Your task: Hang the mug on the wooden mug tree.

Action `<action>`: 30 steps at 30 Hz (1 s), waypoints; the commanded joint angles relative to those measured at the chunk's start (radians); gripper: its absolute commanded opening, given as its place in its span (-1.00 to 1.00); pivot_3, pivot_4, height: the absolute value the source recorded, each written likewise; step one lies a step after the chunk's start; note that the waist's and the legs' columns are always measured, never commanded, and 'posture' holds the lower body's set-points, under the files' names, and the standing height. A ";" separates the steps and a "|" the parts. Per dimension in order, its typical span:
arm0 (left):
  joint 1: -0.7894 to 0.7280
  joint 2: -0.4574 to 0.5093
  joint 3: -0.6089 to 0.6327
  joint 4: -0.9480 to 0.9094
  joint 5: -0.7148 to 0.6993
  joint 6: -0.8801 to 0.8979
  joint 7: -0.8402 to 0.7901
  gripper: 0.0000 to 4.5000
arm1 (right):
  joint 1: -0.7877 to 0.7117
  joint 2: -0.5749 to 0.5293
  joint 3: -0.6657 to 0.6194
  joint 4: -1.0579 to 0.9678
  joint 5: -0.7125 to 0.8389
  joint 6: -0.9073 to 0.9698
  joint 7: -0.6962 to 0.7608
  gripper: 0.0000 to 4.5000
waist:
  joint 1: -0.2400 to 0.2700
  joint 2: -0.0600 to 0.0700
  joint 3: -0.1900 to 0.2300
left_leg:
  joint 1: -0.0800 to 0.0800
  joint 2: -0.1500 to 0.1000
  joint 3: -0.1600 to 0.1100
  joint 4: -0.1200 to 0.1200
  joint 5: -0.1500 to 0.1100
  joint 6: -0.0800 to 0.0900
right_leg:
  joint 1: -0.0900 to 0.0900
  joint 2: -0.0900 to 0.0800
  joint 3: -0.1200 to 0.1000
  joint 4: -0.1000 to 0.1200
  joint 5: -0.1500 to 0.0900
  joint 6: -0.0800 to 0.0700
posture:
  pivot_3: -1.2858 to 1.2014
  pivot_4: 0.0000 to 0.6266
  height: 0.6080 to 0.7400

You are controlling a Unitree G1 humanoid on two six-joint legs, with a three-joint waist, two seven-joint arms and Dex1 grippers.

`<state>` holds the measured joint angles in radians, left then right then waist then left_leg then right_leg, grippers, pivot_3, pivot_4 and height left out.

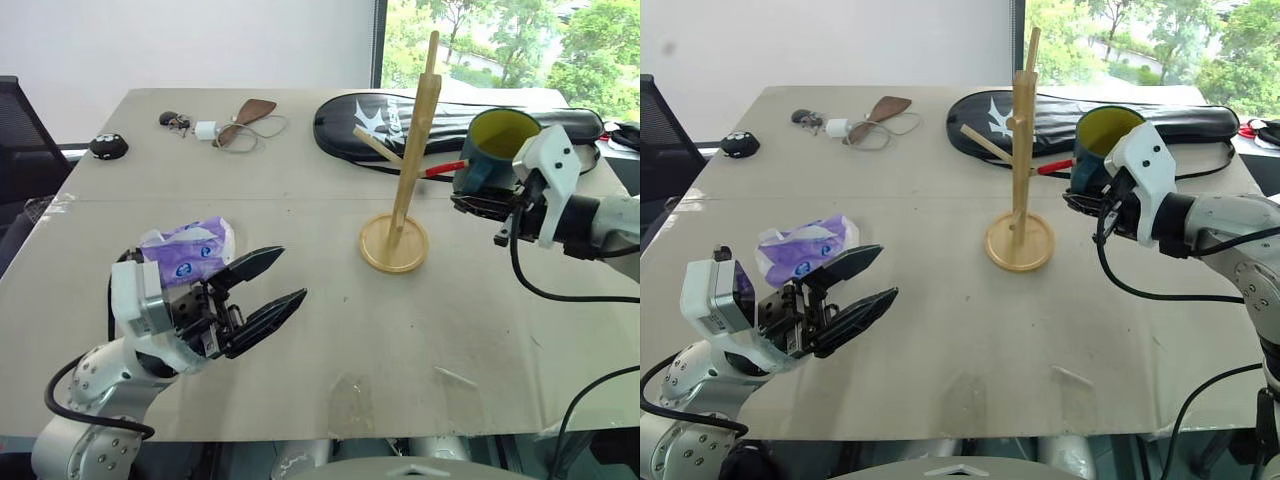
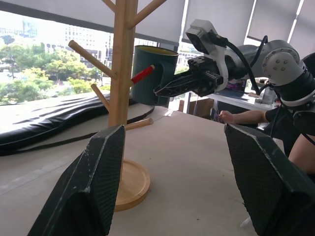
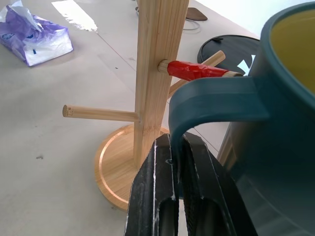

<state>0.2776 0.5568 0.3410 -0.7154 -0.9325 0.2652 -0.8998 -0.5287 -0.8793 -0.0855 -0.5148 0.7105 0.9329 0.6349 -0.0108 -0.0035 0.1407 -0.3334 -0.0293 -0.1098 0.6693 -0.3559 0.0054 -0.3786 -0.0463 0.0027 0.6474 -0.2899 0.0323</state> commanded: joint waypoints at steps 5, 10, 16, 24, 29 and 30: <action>0.018 0.005 0.000 -0.034 0.007 -0.032 -0.018 0.48 | -0.107 -0.002 0.022 0.052 -0.028 -0.033 0.059 -0.97 | -0.001 0.000 0.000 | -0.001 0.000 0.000 0.000 0.000 0.000 | -0.001 0.000 0.000 0.000 0.000 0.000 | 0.03 -0.52 1.00; 0.032 0.002 -0.003 -0.044 0.009 -0.039 -0.022 0.48 | -0.165 0.000 0.063 0.101 -0.063 -0.062 0.111 -0.97 | -0.001 0.000 0.000 | -0.002 0.000 -0.001 0.000 0.000 0.000 | -0.001 0.000 -0.001 0.000 0.000 0.000 | 0.03 -0.52 1.00; 0.045 -0.001 -0.006 -0.055 0.010 -0.047 -0.014 0.48 | -0.197 0.007 0.129 0.136 -0.089 -0.060 0.176 -0.97 | 0.000 0.000 0.000 | -0.009 0.000 -0.004 0.002 0.000 0.000 | -0.007 -0.001 -0.004 -0.001 0.000 0.000 | 0.03 -0.52 1.00; 0.055 -0.009 -0.003 -0.072 0.009 -0.058 0.008 0.48 | -0.166 -0.008 0.071 0.132 -0.109 -0.088 0.204 0.42 | 0.001 0.000 0.000 | -0.012 0.000 -0.005 0.003 0.000 0.000 | -0.008 -0.001 -0.006 -0.001 0.000 0.000 | 0.03 -0.52 1.00; 0.052 -0.013 -0.004 -0.079 0.002 -0.060 0.026 0.48 | -0.076 -0.015 -0.073 0.055 -0.033 -0.103 0.223 0.64 | 0.004 0.000 0.000 | -0.013 -0.001 -0.006 0.004 0.000 0.000 | -0.008 -0.001 -0.007 -0.001 0.000 0.000 | 0.03 -0.52 1.00; 0.053 -0.013 -0.004 -0.080 0.001 -0.060 0.027 0.48 | -0.058 -0.009 -0.104 0.038 -0.012 -0.099 0.216 0.64 | 0.003 0.000 0.000 | -0.013 -0.001 -0.006 0.004 0.000 0.000 | -0.008 -0.001 -0.007 -0.001 0.000 0.000 | 0.03 -0.52 1.00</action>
<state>0.3287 0.5441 0.3340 -0.7499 -0.9254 0.2256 -0.8757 -0.5881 -0.8832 -0.1150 -0.4223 0.6624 0.8514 0.8477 -0.0083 -0.0032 0.1408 -0.3461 -0.0298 -0.1155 0.6732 -0.3558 0.0052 -0.3866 -0.0477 -0.0038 0.6465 -0.2896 0.0325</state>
